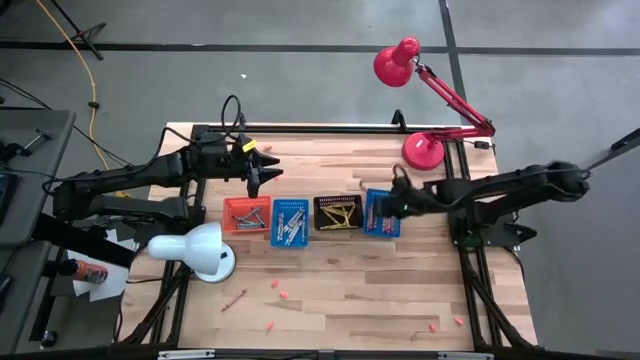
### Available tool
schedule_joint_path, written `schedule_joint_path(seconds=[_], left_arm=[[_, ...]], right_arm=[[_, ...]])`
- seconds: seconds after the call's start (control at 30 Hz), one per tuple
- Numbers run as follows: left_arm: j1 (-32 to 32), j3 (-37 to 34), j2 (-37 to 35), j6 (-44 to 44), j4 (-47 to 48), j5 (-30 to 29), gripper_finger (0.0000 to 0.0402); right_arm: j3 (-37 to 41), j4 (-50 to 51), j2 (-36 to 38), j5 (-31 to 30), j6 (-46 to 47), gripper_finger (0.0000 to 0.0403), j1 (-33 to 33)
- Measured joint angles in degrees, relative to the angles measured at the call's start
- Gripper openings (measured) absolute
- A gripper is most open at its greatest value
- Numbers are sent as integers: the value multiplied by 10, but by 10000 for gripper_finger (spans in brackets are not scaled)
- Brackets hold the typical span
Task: Sort crayons
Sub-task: Adjust the right blue bin
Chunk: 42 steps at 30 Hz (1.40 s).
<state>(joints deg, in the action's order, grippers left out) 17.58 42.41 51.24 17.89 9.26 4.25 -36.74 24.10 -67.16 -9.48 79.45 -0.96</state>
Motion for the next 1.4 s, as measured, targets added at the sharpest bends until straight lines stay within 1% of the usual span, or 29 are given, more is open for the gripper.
schedule_joint_path(seconds=[0.1, 0.23, 0.33, 0.4, 0.43, 0.47, 0.57, 0.7, 0.83, 1.13, 1.3, 1.4], left_arm=[[0, 0, 0, 2, 0, 0, 182], [0, 0, 0, 14, 0, 0, 182], [0, 0, 0, 17, 0, 0, 182], [0, 0, 0, 27, 0, 0, 182], [0, 0, 0, 30, 0, 0, 182], [0, 0, 0, 30, 0, 0, 182], [0, 0, 0, 30, 0, 0, 182], [0, 0, 0, 31, 0, 0, 182], [0, 0, 0, 31, 0, 0, 182], [0, 0, 0, 30, 0, 0, 182], [0, 0, 0, 30, 0, 0, 182], [0, 0, 0, 30, 0, 0, 182]], right_arm=[[-1, 1, 26, -15, -17, 134, 47], [-1, 0, 22, 5, -76, 110, 130], [-1, -3, 3, 10, -128, 70, 184], [-1, -24, -10, 13, -161, 29, 213], [-1, -35, -14, 16, -178, 15, 226], [-1, -45, -21, 21, -191, 9, 237], [-1, -47, -50, 57, -201, 13, 265], [-1, -51, -91, 90, -217, 3, 264], [-1, -55, -110, 91, -215, 1, 248], [-1, -53, -114, 103, -200, 0, 201], [-2, -56, -114, 92, -185, 0, 183], [-21, -53, -114, 72, -211, 0, 189]])
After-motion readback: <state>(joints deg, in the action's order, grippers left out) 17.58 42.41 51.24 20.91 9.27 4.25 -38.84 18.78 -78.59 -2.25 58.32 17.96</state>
